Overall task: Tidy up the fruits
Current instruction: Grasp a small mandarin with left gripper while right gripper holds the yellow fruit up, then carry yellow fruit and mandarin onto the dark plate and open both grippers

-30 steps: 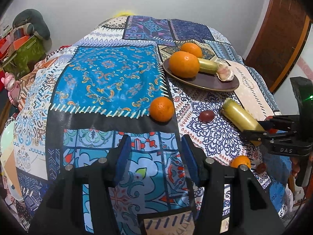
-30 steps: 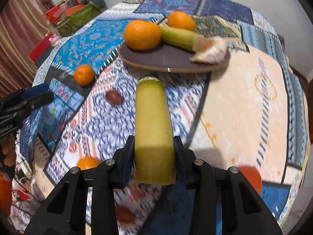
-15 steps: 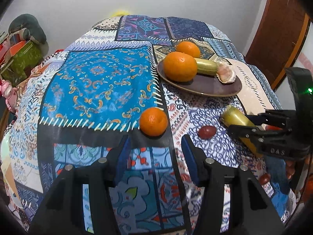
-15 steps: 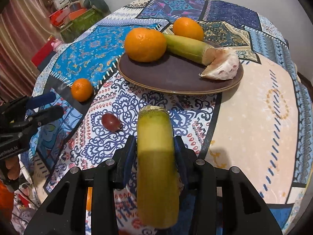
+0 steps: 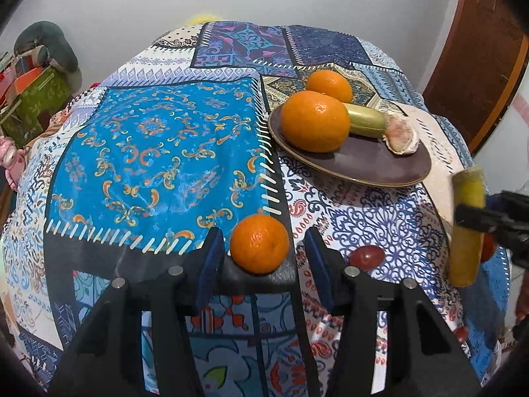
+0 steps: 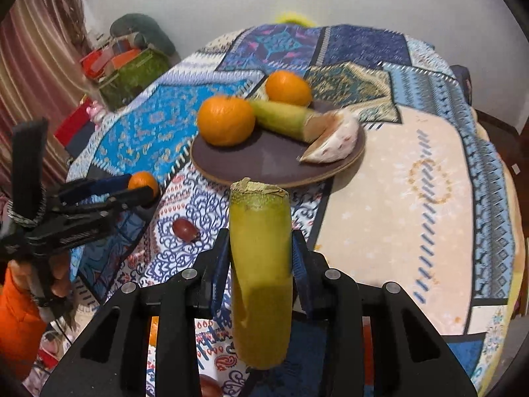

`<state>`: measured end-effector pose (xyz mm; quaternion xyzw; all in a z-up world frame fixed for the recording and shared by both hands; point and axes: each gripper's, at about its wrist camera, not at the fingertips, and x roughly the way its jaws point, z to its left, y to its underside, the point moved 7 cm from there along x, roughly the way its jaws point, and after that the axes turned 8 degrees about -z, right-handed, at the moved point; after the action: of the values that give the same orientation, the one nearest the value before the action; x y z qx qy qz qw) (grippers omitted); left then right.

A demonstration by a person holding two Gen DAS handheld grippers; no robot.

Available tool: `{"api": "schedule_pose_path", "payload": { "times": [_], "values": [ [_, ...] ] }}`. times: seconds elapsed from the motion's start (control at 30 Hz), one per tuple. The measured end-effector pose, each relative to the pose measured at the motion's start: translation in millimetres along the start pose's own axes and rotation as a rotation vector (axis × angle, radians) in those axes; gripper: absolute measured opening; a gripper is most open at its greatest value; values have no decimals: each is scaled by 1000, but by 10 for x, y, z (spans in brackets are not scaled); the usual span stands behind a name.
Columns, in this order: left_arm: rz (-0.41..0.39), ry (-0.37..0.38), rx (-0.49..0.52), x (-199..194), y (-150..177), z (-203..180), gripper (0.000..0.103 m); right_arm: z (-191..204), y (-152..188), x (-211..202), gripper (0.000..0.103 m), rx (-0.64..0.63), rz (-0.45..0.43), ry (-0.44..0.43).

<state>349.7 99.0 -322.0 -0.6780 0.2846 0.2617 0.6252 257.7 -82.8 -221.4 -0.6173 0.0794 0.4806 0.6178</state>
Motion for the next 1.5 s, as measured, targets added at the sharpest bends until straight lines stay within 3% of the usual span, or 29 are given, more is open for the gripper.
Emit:
{"api": "schedule_pose_path", "payload": {
  "times": [0.1, 0.5, 0.83, 1.5],
  "values": [
    [33, 2, -26, 95, 27, 33, 37, -5, -57, -78, 32, 6, -23, -2],
    [-34, -11, 15, -235, -153, -109, 37, 5, -236, -284, 32, -4, -96, 2],
    [-103, 39, 64, -397, -463, -469, 37, 0, -539, -416, 32, -16, -179, 9],
    [-63, 98, 58, 182, -573, -639, 37, 15, -818, 70, 32, -78, -178, 48]
  ]
}}
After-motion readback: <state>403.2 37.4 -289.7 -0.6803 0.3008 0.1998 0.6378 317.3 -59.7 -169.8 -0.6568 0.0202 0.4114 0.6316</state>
